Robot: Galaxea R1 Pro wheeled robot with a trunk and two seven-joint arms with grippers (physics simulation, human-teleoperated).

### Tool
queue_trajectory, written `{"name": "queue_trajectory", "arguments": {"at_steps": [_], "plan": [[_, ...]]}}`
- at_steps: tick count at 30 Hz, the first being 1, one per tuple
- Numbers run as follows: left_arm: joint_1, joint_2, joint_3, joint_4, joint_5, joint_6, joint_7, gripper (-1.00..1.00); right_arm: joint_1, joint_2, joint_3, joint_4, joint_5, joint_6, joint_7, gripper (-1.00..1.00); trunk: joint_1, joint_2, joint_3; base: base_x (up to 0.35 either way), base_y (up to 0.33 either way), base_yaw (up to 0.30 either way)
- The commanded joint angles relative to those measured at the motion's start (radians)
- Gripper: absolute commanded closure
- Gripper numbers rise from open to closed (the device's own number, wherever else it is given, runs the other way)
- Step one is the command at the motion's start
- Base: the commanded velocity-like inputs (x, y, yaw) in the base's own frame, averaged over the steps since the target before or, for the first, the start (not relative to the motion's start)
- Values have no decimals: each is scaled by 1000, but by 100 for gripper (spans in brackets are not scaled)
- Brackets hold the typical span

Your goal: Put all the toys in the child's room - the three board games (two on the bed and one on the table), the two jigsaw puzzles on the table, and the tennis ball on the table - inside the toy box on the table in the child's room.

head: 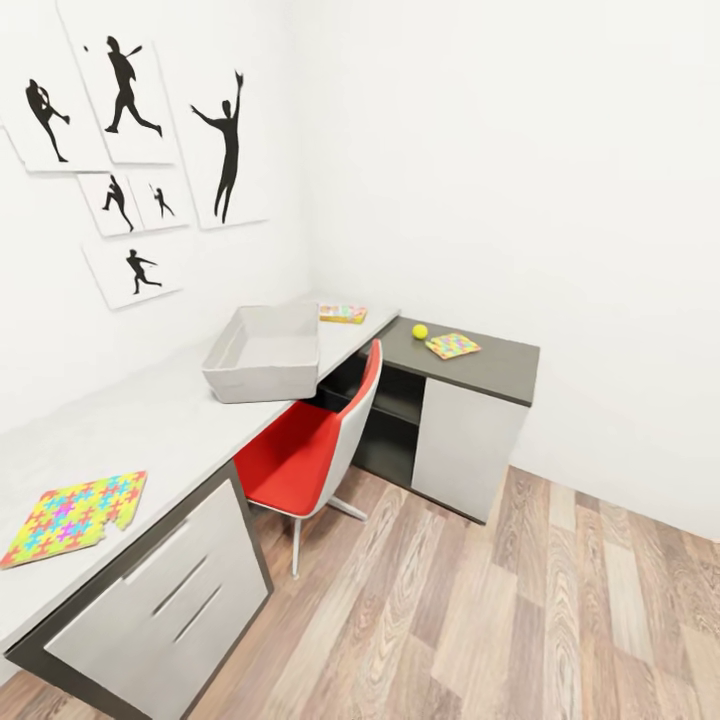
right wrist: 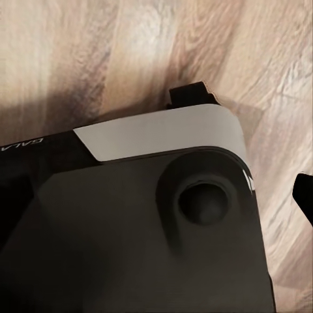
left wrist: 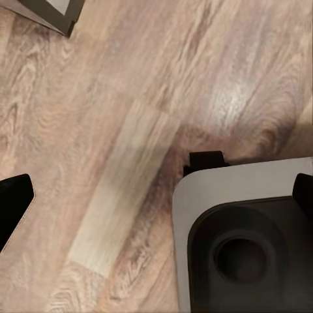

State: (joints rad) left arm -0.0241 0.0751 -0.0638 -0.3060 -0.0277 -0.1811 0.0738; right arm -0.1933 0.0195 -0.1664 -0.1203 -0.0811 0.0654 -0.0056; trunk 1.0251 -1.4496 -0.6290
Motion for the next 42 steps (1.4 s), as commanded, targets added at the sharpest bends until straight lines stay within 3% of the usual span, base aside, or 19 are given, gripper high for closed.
{"name": "queue_trajectory", "arguments": {"at_steps": [1,42], "plan": [[0,1,-7,1,-3,-3,8,-100,0,0,-2,-2,-8,5,-1,-100,0,0,-2,0,194,-144],[0,0,-7,1,-3,-3,8,-100,0,0,-2,-2,-9,6,4,-100,0,0,-60,0,14,-155]]}}
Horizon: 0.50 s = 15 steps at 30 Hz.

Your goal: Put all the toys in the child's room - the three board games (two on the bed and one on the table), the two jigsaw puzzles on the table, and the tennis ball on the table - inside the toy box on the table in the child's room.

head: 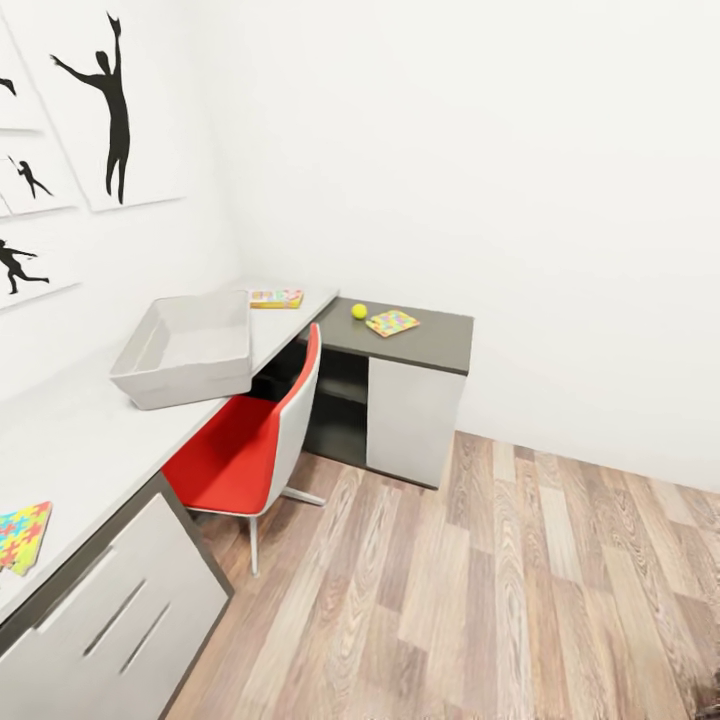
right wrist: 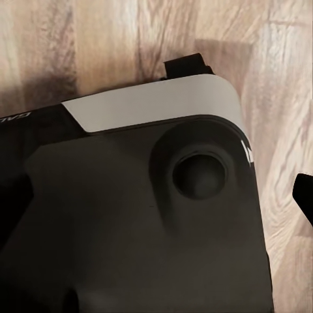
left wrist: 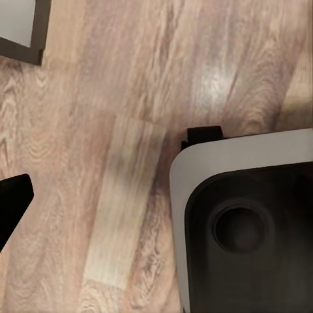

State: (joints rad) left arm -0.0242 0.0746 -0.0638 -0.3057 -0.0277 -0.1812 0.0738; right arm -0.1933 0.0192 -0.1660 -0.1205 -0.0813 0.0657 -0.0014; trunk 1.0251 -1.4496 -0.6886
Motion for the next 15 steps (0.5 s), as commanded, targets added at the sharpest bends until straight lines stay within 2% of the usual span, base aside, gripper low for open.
{"name": "queue_trajectory", "arguments": {"at_steps": [1,15], "plan": [[0,1,-7,0,-3,-3,8,-100,0,0,-2,-2,-9,5,0,-100,0,0,-2,0,0,-213],[0,1,-7,0,-3,-3,8,-100,0,1,-3,-2,-12,5,-2,-100,0,0,-7,0,0,-253]]}}
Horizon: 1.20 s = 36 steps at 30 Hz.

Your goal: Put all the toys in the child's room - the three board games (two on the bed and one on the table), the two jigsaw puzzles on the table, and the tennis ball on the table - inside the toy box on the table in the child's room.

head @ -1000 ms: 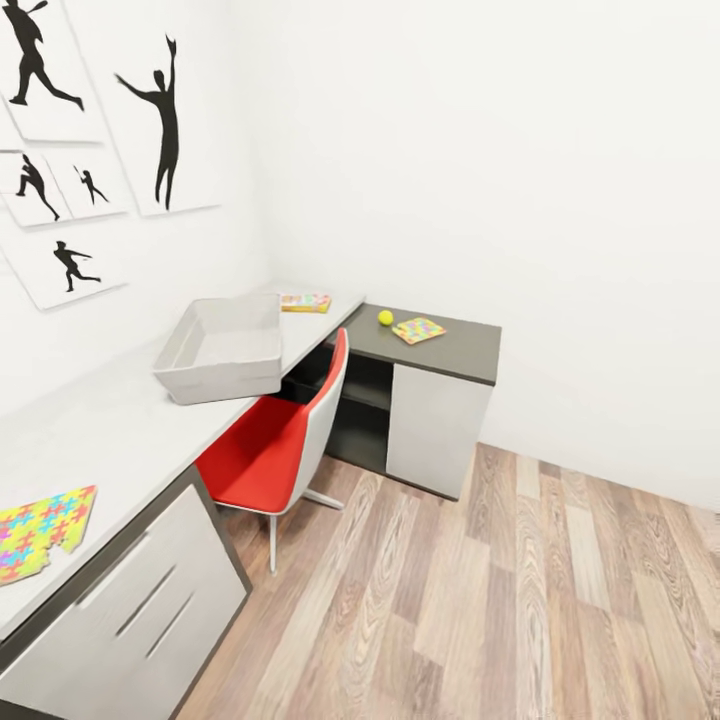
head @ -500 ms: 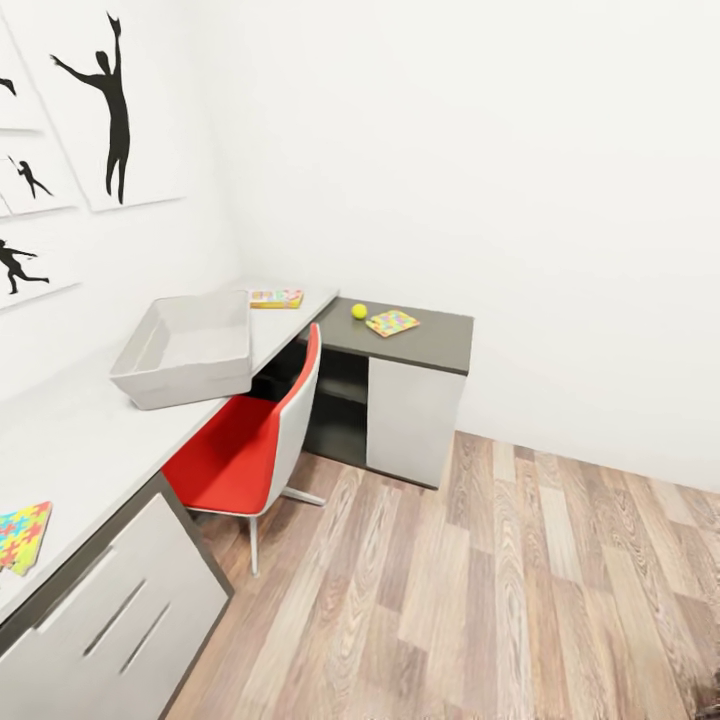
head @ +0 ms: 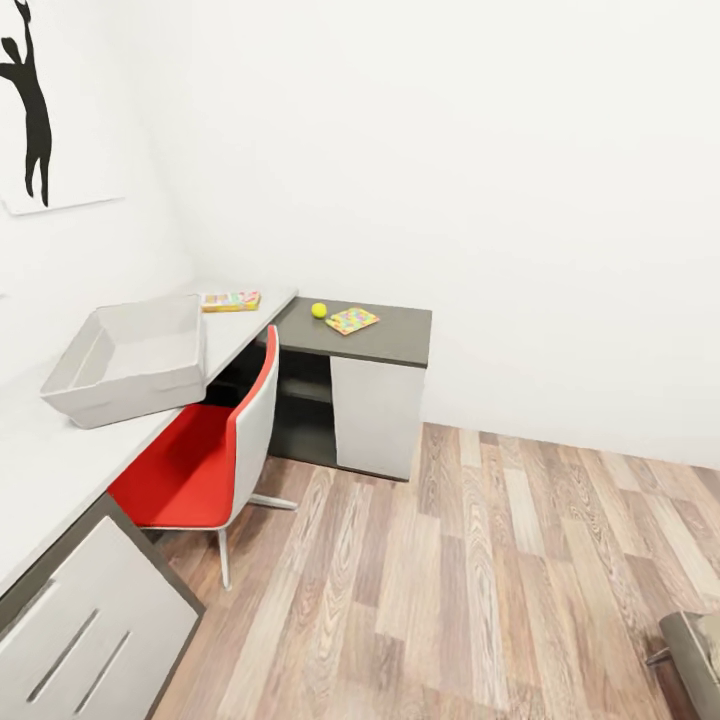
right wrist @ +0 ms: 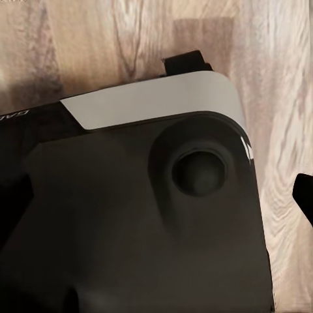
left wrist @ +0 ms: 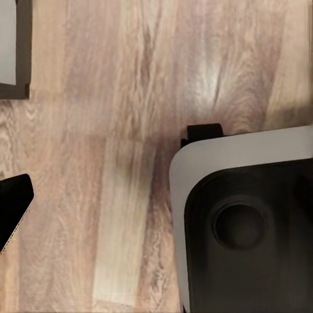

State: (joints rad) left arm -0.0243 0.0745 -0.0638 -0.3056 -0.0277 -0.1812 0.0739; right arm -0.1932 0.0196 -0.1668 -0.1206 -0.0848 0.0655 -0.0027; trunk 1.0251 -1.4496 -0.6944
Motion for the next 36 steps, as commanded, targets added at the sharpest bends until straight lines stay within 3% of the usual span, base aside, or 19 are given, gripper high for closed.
{"name": "queue_trajectory", "arguments": {"at_steps": [1,36], "plan": [[0,1,-7,0,-3,-3,8,-100,0,0,-2,-2,-9,5,0,-100,0,0,0,0,0,-268],[0,2,-7,0,-3,-3,8,-100,0,3,0,-2,-5,-30,0,-100,0,0,47,5,1,-178]]}}
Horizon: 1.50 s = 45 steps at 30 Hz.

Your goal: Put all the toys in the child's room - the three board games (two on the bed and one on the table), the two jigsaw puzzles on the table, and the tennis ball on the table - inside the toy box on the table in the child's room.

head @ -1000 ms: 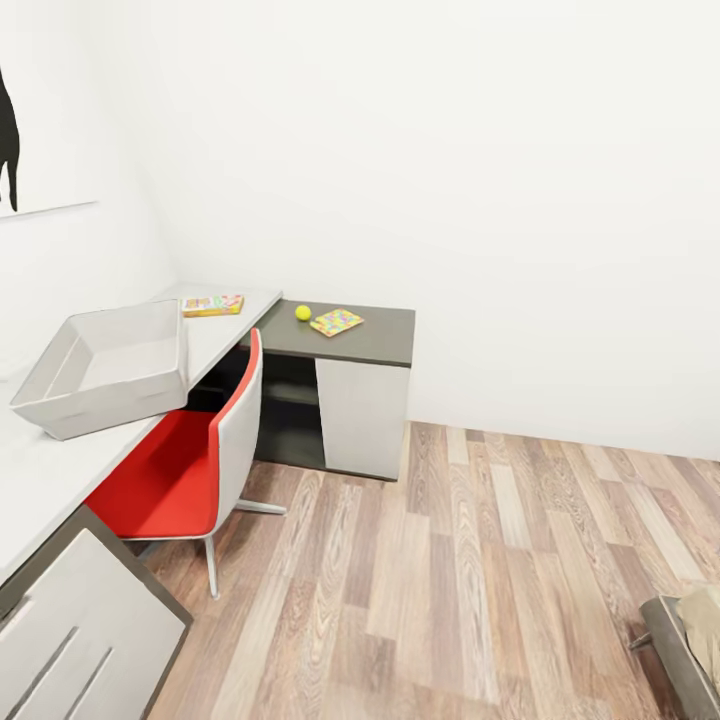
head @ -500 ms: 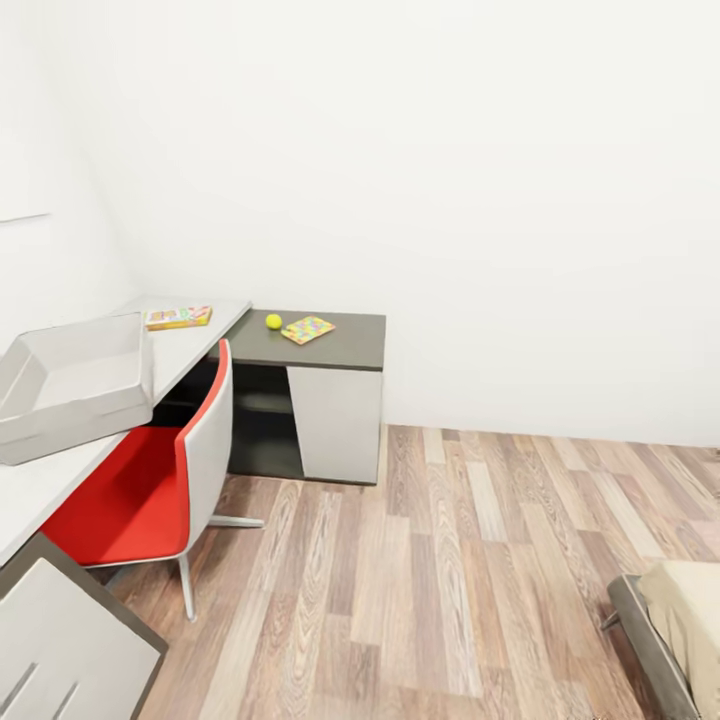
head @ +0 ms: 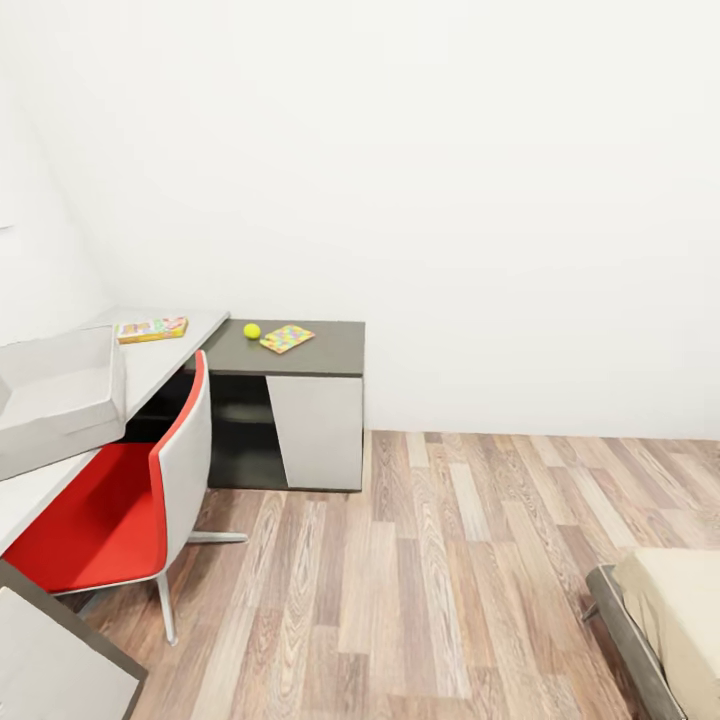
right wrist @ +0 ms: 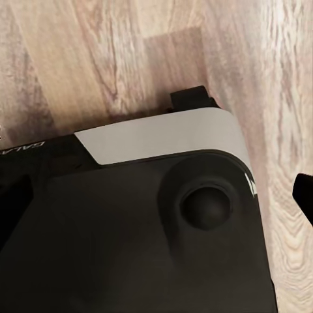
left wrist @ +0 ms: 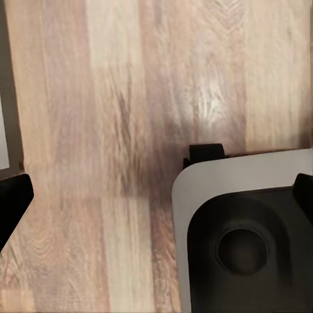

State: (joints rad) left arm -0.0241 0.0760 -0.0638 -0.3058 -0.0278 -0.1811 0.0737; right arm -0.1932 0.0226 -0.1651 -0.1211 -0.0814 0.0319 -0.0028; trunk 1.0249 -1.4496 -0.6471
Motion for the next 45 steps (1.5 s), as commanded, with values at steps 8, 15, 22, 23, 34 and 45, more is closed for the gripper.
{"name": "queue_trajectory", "arguments": {"at_steps": [8,15,22,23,34,45], "plan": [[0,1,-6,1,-3,-3,8,-100,0,2,-1,-2,-3,3,0,-100,0,0,11,150,100,-140],[0,0,-4,1,-3,-2,8,-100,0,5,0,-5,-3,-4,0,-100,0,0,22,32,21,-140],[-23,0,9,-32,5,26,6,-100,-25,8,-6,-17,-11,15,1,-100,0,0,32,4,3,-139],[-35,-1,9,-41,6,42,6,-100,-36,8,-6,-19,-11,25,1,-100,0,0,34,1,1,-131],[-273,-29,22,-232,28,455,8,-100,-186,0,-11,-280,-51,356,-4,-100,0,0,51,0,0,-109],[-296,-42,34,-481,56,767,-87,-100,-178,5,-21,-832,-118,745,-3,-100,0,0,65,0,0,-95]]}}
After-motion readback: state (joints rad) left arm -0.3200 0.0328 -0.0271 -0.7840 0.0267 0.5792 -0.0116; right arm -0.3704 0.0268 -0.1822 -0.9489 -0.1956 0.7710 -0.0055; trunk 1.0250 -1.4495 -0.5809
